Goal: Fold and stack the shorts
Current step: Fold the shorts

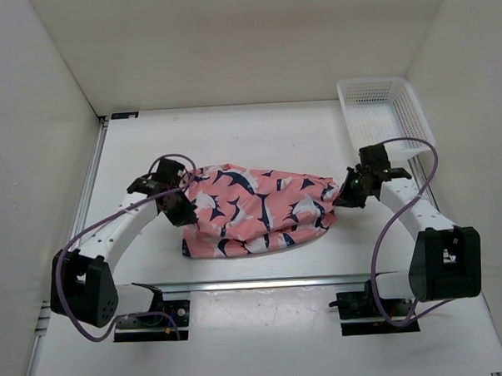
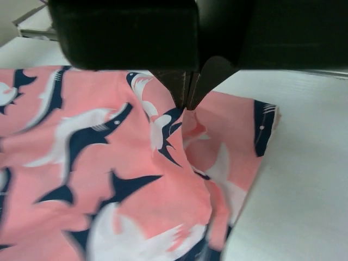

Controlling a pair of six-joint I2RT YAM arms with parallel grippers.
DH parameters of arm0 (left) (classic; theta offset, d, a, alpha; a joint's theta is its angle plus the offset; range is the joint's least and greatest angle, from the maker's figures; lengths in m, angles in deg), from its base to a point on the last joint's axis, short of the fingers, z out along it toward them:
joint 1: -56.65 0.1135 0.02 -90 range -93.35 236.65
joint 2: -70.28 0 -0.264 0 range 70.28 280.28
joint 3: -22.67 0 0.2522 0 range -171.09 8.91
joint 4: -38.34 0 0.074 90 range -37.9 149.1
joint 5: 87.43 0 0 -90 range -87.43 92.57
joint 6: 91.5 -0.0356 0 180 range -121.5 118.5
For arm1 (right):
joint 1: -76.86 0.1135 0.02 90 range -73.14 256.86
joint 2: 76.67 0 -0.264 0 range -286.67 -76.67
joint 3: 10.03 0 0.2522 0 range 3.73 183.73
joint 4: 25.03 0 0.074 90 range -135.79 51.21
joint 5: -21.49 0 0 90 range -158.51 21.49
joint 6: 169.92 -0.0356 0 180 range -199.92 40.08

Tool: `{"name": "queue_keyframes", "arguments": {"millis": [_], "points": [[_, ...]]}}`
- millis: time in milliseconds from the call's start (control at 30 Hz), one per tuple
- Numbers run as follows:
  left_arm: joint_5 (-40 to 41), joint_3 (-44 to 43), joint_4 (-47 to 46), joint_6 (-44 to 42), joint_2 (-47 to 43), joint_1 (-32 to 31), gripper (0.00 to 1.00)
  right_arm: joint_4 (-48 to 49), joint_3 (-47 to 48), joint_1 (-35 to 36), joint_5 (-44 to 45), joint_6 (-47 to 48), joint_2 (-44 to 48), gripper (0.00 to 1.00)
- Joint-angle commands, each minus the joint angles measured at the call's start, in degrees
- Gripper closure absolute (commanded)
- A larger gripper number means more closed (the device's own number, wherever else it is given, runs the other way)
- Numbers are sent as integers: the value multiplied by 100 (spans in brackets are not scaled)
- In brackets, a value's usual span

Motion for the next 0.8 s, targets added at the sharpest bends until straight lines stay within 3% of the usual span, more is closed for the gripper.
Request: {"name": "queue_keyframes", "arguments": {"millis": [0,167,300,400,567,600,667,700,733,767], "points": [[258,-883,272,-243,57,107,90,-91,836,17,56,102,71,99],[512,-2309,879,-612,321,494,90,-628,2130,17,-67,207,-281,99],[513,-3093,1258,-771,148,906,90,-734,2212,70,-322,207,113,99],[583,-2927,1311,-771,-108,1056,90,-603,1466,140,-322,76,684,99],[83,-1531,898,-657,-469,1057,90,-365,-307,140,-199,-74,1388,99],[82,-1294,845,-657,-539,1004,90,-304,-521,140,-278,-74,1389,94],[13,-643,749,-657,-540,1004,90,-242,-960,140,-462,-74,1389,73],[-136,-467,652,-657,-540,1065,90,-242,-1032,140,-463,-13,1389,52],[-285,-265,582,-787,-479,1065,76,-364,-1033,140,-385,-13,1389,44],[-426,-263,520,-850,-417,1065,70,-434,-972,140,-253,-13,1389,37]]}}
